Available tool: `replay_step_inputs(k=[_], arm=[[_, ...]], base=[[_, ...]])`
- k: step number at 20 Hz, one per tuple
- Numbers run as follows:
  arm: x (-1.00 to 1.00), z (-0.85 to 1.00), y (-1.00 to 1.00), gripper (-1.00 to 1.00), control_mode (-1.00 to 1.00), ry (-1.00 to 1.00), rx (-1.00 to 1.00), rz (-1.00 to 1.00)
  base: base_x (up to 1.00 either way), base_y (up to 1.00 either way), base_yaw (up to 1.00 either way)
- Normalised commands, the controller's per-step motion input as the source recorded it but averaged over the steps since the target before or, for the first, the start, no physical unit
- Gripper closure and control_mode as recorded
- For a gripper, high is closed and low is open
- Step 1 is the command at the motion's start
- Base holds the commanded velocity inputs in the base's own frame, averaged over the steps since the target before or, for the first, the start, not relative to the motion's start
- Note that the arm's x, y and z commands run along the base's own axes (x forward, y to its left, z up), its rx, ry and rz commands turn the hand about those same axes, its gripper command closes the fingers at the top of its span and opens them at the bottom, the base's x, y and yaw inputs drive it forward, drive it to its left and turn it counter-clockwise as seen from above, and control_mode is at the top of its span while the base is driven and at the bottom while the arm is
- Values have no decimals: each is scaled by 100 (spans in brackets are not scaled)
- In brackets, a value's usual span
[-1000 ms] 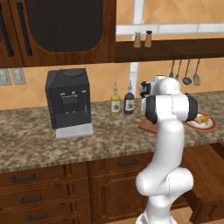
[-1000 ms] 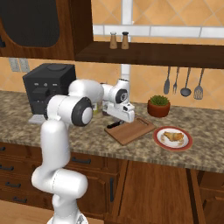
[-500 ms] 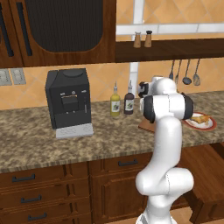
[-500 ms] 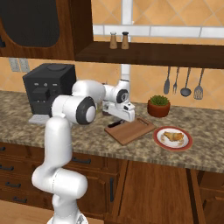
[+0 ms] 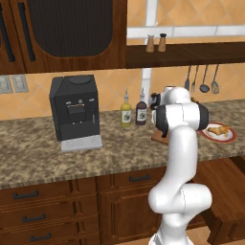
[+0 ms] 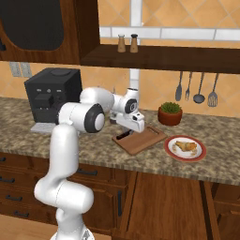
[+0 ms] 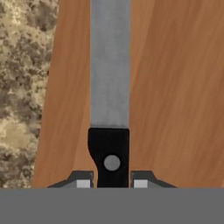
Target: Pick up the knife from the drawer and place it on the cutting board. Then place the meat from the plate to the cutting board.
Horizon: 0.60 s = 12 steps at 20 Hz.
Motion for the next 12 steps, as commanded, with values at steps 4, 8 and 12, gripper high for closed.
replay_step_inputs(k=[4,8,12], arm=[[6,-41,-2,-100,-100,0,0,0],[1,-14,-8,-100,-100,0,0,0],[-24,32,0,-100,-100,-1,0,2]], base=[[0,0,0],[0,0,0],[0,0,0]])
